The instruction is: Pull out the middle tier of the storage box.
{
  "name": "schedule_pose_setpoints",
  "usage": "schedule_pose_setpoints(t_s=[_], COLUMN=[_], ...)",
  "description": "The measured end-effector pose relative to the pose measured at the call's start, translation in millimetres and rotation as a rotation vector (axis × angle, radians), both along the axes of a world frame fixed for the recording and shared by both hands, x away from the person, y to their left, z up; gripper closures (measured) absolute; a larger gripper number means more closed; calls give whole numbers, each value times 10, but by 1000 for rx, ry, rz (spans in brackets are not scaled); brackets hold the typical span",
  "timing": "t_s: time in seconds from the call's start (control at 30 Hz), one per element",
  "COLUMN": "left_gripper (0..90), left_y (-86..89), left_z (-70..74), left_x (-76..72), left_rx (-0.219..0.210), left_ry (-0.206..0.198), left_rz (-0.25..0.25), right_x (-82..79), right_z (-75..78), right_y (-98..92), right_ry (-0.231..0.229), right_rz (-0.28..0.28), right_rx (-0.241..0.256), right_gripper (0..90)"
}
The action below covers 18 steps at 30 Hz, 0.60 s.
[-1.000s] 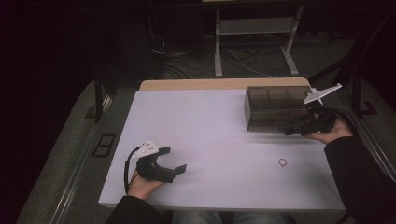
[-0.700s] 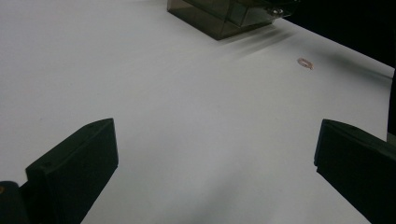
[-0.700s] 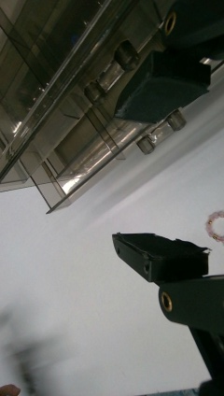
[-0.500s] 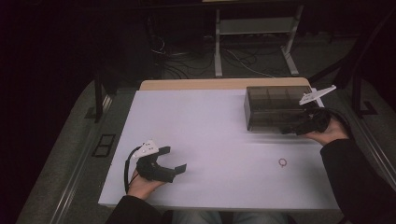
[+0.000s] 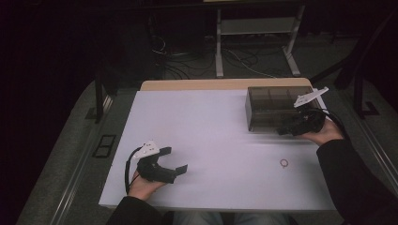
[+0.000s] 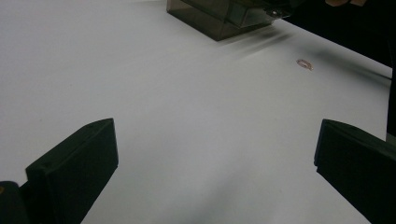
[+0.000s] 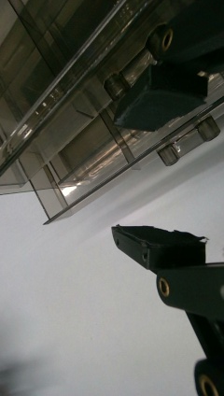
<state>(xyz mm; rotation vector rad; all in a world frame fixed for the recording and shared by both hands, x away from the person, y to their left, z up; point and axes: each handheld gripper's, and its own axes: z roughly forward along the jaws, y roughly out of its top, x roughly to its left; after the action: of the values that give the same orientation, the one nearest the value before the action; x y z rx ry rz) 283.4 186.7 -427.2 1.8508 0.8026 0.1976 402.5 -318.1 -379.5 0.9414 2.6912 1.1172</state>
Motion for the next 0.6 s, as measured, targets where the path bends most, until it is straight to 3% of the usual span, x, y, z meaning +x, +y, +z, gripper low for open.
schedule_pose_setpoints(t_s=[0.17,0.3,0.6], left_gripper=[0,0,0], left_y=[0,1,6], left_z=[2,5,3], left_x=[-2,-5,1], left_rx=[-2,-2,-2], left_ry=[-5,-7,-5], left_rz=[3,6,2], right_x=[10,36,119], right_z=[-50,-102,-184], right_y=[10,31,11], right_ry=[-16,-2,28], right_rz=[14,23,42], right_rx=[-16,-36,-15], right_gripper=[439,470,557])
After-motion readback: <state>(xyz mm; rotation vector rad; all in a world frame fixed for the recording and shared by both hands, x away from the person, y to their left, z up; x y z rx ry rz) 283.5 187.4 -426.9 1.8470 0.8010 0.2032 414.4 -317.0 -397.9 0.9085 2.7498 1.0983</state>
